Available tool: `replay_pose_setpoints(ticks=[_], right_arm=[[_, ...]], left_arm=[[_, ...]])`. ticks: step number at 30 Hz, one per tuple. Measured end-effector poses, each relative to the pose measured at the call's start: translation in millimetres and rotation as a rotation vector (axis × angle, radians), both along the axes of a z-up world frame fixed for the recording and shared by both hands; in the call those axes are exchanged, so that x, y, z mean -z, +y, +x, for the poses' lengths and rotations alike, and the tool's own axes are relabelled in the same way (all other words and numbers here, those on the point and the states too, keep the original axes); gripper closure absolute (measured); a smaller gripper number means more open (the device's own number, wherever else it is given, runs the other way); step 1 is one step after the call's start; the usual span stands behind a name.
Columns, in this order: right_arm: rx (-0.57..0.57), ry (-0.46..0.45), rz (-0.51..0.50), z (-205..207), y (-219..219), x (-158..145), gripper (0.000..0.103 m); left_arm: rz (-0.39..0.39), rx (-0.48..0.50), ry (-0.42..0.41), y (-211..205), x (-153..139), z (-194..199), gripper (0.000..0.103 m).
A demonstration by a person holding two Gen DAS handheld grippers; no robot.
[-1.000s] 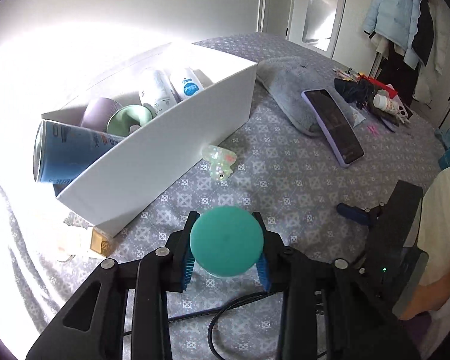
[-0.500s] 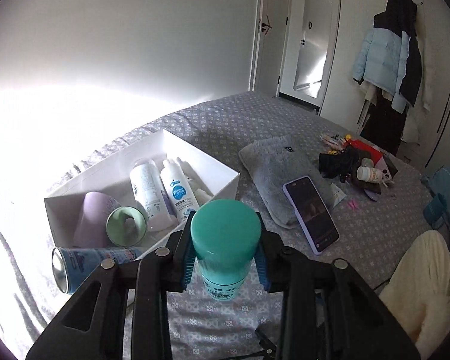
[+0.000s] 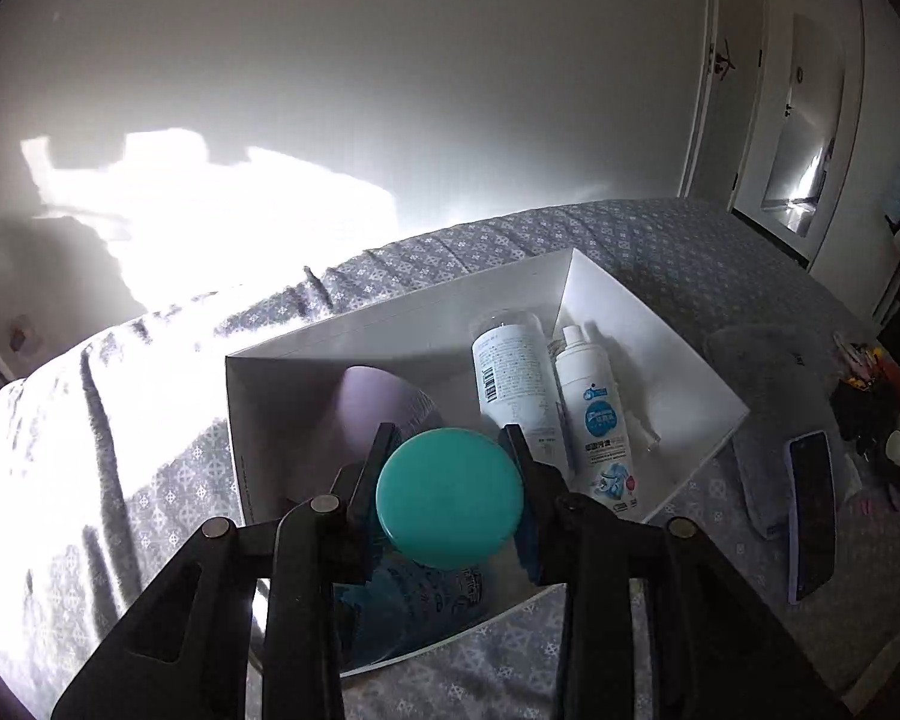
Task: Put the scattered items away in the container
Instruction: 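Carry the teal bottle over the box and drop it in, then move the left tool to the white ridged holder and grasp it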
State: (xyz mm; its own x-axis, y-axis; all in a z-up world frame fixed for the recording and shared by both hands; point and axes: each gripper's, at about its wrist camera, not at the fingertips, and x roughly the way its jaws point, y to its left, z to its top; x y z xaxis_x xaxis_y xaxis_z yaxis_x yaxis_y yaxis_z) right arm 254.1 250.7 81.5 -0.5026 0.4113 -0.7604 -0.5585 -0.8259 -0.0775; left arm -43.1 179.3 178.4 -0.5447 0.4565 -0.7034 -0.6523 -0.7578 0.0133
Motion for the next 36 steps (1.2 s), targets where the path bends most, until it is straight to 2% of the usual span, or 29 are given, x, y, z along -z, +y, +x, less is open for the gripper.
replay_pose_setpoints(ticks=[2, 4, 5, 7, 8, 9, 12, 15, 16, 18, 20, 22, 25, 26, 27, 29, 31, 33, 36], right_arm=[[0.0, 0.0, 0.0, 0.0, -0.1, 0.0, 0.0], [0.0, 0.0, 0.0, 0.0, 0.0, 0.0, 0.0], [0.0, 0.0, 0.0, 0.2, 0.1, 0.0, 0.0], [0.0, 0.001, -0.001, 0.4, 0.3, 0.0, 0.0], [0.0, 0.001, -0.001, 0.0, -0.1, 0.0, 0.0], [0.0, 0.0, 0.0, 0.4, 0.3, 0.1, 0.0], [0.0, 0.001, 0.0, 0.4, 0.3, 0.0, 0.0], [0.0, 0.0, 0.0, 0.2, 0.0, 0.0, 0.0], [0.0, 0.001, -0.001, 0.5, 0.3, 0.0, 0.0], [0.0, 0.001, 0.0, 0.5, 0.3, 0.0, 0.0], [0.0, 0.0, 0.0, 0.1, -0.2, 0.0, 0.0], [0.001, -0.001, 0.001, 0.2, 0.2, 0.1, 0.0], [0.001, -0.003, 0.003, -0.4, -0.6, 0.1, 0.0], [0.001, -0.003, 0.004, -0.3, -0.4, 0.2, 0.0], [0.001, -0.002, 0.003, 0.4, 0.4, 0.0, 0.0], [0.001, -0.001, 0.002, 0.3, 0.2, 0.0, 0.0], [0.001, 0.0, 0.001, 0.5, -0.3, 0.0, 0.0], [0.001, 0.0, 0.002, 0.5, -0.1, 0.1, 0.0], [0.001, 0.0, 0.001, 0.7, 0.1, 0.1, 0.0]], left_arm=[[-0.047, -0.017, -0.017, 3.3, 11.2, -2.2, 0.071], [-0.027, -0.009, -0.076, 4.2, 13.3, -3.6, 0.06], [0.035, 0.024, -0.121, 2.7, 9.5, -2.2, 0.053], [0.214, 0.121, -0.196, -3.8, -5.2, 3.8, 0.021], [0.276, 0.138, -0.202, -8.3, -12.8, 7.3, 0.017], [0.313, 0.134, -0.194, -12.9, -20.0, 10.3, 0.013], [0.373, 0.067, -0.148, -34.7, -37.5, 11.2, 0.013], [0.408, -0.068, -0.041, -80.1, -46.3, 12.3, 0.011], [0.405, -0.119, -0.003, -95.4, -46.0, 14.2, 0.005], [0.392, -0.241, 0.061, -132.2, -39.4, 15.8, 0.003], [0.355, -0.316, 0.063, -158.8, -22.4, 14.3, 0.003], [0.274, -0.338, 0.026, -171.4, 2.5, 10.1, 0.003], [0.109, -0.345, -0.062, -168.9, 49.6, 3.4, 0.003], [0.088, -0.367, -0.096, -169.7, 62.7, 1.2, 0.003], [0.094, -0.401, -0.141, -172.7, 74.4, -2.1, 0.003], [0.169, -0.451, -0.239, -178.6, 90.1, -14.1, 0.003], [0.204, -0.517, -0.29, -181.1, 97.7, -27.7, 0.003], [0.193, -0.543, -0.302, -174.2, 101.0, -45.6, 0.003], [0.116, -0.566, -0.309, -160.7, 105.1, -68.7, 0.006]])
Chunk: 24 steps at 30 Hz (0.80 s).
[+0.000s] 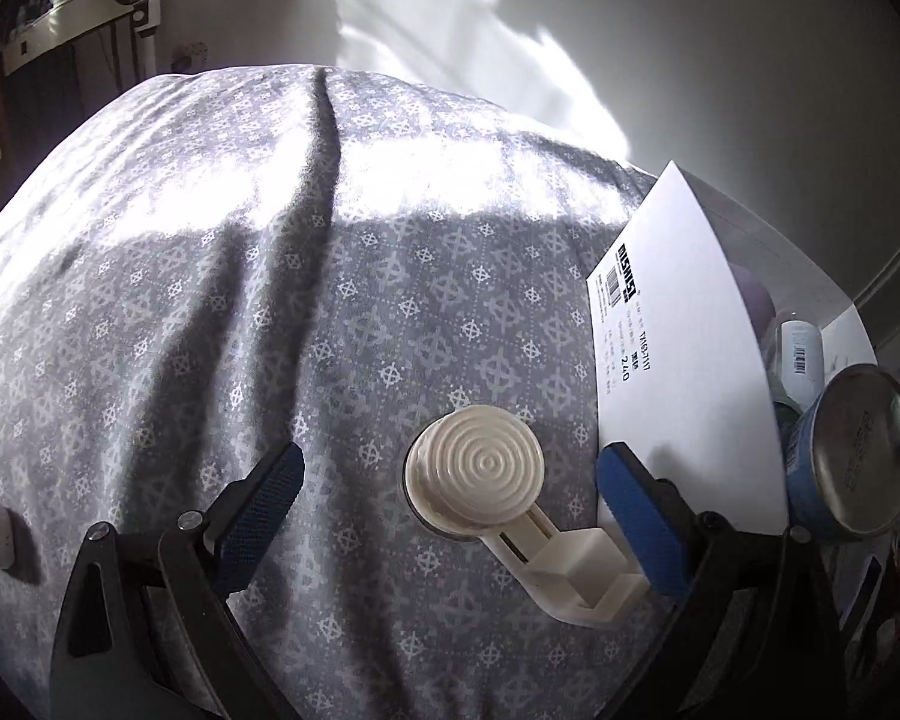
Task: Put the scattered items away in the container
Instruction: 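Move the left tool to the white ridged holder and grasp it, then carry the white holder into the box and open the left tool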
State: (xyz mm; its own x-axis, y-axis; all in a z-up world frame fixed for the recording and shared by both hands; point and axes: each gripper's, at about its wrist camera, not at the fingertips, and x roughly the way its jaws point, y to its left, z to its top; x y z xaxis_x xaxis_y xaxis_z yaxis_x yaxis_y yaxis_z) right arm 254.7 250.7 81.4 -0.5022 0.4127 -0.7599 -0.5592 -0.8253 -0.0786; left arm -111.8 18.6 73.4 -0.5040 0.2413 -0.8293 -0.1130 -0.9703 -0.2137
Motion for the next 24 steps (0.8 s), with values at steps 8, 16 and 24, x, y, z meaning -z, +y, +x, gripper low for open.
replay_pose_setpoints(ticks=[8, 16, 24], right_arm=[[0.0, 0.001, 0.0, 0.8, -0.6, 0.1, 0.0], [0.0, 0.001, -0.001, 1.1, -0.5, 0.1, 0.0], [0.001, 0.001, 0.0, 1.2, -0.8, 0.1, 0.0]], left_arm=[[-0.173, 0.09, -0.091, 31.5, 37.8, -10.1, 0.025], [-0.194, 0.047, 0.108, 7.4, 9.5, 23.8, 0.048], [-0.193, 0.033, 0.364, -26.5, -43.7, 69.8, 0.048]])
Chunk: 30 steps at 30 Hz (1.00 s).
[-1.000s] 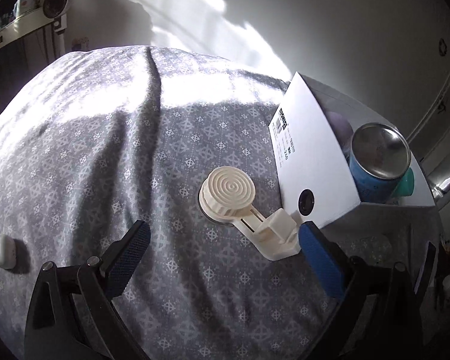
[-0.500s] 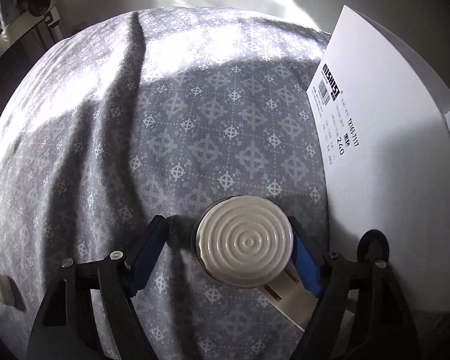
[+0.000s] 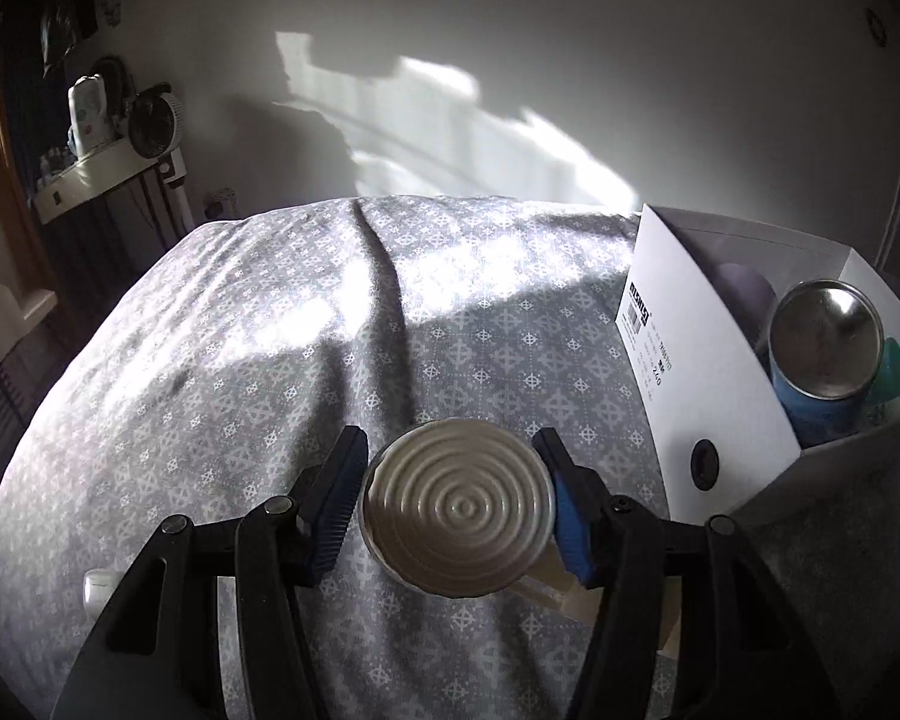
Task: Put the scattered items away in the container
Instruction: 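Carry the white holder into the box and open the left tool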
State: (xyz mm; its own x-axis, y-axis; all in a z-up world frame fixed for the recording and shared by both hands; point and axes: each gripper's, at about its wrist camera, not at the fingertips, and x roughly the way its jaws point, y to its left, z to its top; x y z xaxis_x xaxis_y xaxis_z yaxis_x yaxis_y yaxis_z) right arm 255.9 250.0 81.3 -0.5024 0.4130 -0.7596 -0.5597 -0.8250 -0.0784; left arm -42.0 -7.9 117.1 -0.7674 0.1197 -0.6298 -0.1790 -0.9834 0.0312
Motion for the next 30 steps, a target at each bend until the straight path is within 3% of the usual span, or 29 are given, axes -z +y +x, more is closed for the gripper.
replay_pose_setpoints(ticks=[5, 10, 15, 20, 26, 27, 28, 30], right_arm=[[0.0, 0.001, -0.001, 0.1, -0.1, 0.0, 0.0], [0.0, 0.001, -0.001, 0.1, -0.2, 0.0, 0.0], [0.0, 0.001, -0.001, 0.2, -0.3, 0.0, 0.0], [0.0, 0.002, -0.002, 0.5, 0.4, 0.1, 0.0], [0.0, 0.002, -0.002, 0.5, 0.3, 0.1, 0.0], [0.0, 0.002, -0.002, 0.5, 0.3, 0.1, 0.0], [0.0, 0.002, -0.001, 0.6, 0.4, 0.1, 0.0], [0.0, 0.002, -0.001, 0.7, 0.4, 0.1, 0.0]], left_arm=[[0.036, -0.014, 0.127, -2.1, -40.9, 1.6, 0.048], [0.134, -0.044, 0.242, 1.2, -90.5, 5.4, 0.048], [0.167, 0.012, 0.289, 31.6, -122.9, -4.4, 0.048], [0.088, 0.108, 0.319, 84.6, -119.3, -7.7, 0.048], [-0.008, 0.219, 0.194, 135.9, -85.1, -13.7, 0.047], [-0.024, 0.238, 0.192, 141.7, -82.4, -8.6, 0.038], [-0.038, 0.25, 0.198, 144.4, -81.0, -2.8, 0.02], [-0.061, 0.254, 0.25, 143.0, -81.4, 11.3, 0.005]])
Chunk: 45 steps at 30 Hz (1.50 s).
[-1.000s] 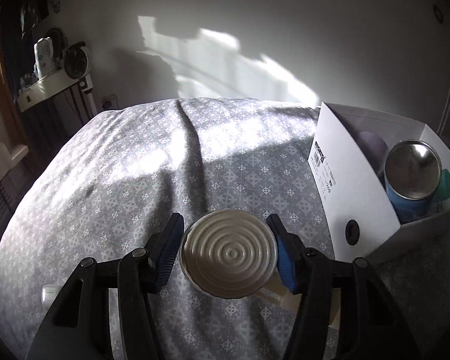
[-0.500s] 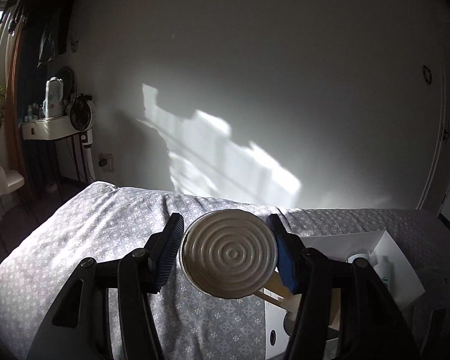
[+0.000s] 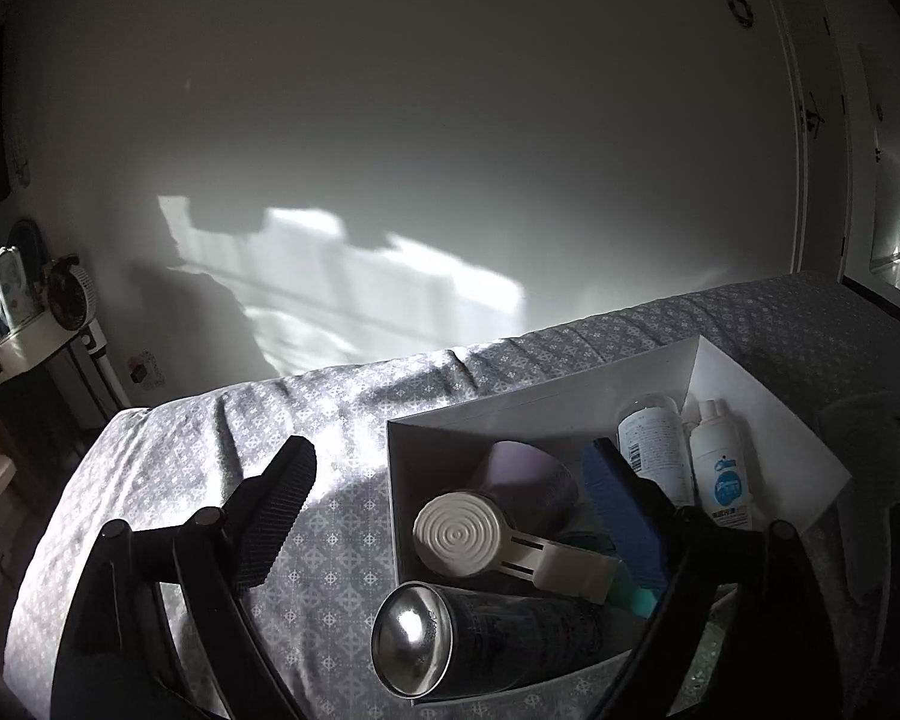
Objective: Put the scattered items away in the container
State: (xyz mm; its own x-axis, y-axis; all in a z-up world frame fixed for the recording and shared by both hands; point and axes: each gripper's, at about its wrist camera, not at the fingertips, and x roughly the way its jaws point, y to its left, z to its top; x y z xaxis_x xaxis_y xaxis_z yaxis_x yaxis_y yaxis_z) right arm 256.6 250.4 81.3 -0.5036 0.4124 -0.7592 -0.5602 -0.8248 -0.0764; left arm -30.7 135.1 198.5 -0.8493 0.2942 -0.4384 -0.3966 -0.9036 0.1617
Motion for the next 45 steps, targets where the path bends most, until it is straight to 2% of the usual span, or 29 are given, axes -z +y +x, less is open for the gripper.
replay_pose_setpoints(ticks=[3, 7, 10, 15, 19, 20, 23, 29, 36, 45], right_arm=[[0.0, 0.0, 0.0, 0.1, 0.1, 0.0, 0.0], [0.0, 0.0, 0.0, 0.1, 0.1, 0.0, 0.0], [0.0, -0.001, 0.0, 0.1, 0.0, 0.0, 0.0], [0.0, 0.0, 0.0, 0.1, 0.0, 0.0, 0.0], [0.0, 0.0, 0.0, 0.2, -0.1, 0.1, 0.0], [0.0, 0.0, 0.0, 0.2, 0.0, 0.1, 0.0], [0.0, 0.0, 0.0, 0.2, 0.1, 0.0, 0.0], [0.0, -0.001, 0.001, 0.2, -0.1, 0.0, 0.0], [0.0, -0.001, 0.001, 0.4, 0.4, -0.2, 0.0], [0.0, -0.002, 0.002, 0.5, 0.8, -0.8, 0.0]], left_arm=[[-0.02, 0.001, 0.052, -8.7, -2.3, 20.3, 0.001], [-0.03, -0.048, 0.027, -37.3, 9.5, 38.8, 0.001], [-0.076, -0.084, -0.062, -58.7, 39.5, 45.1, 0.001], [-0.248, -0.143, -0.26, -79.1, 114.9, 47.1, 0.001], [-0.303, -0.18, -0.338, -92.3, 155.6, 50.3, 0.001], [-0.3, -0.182, -0.358, -95.9, 165.6, 50.4, 0.001], [-0.171, -0.199, -0.333, -110.2, 176.2, 58.0, 0.0], [-0.161, -0.196, -0.337, -108.5, 175.3, 59.6, 0.0], [-0.11, -0.184, -0.372, -119.0, 175.9, 53.8, 0.0], [-0.103, -0.182, -0.376, -119.8, 177.4, 51.6, 0.0]])
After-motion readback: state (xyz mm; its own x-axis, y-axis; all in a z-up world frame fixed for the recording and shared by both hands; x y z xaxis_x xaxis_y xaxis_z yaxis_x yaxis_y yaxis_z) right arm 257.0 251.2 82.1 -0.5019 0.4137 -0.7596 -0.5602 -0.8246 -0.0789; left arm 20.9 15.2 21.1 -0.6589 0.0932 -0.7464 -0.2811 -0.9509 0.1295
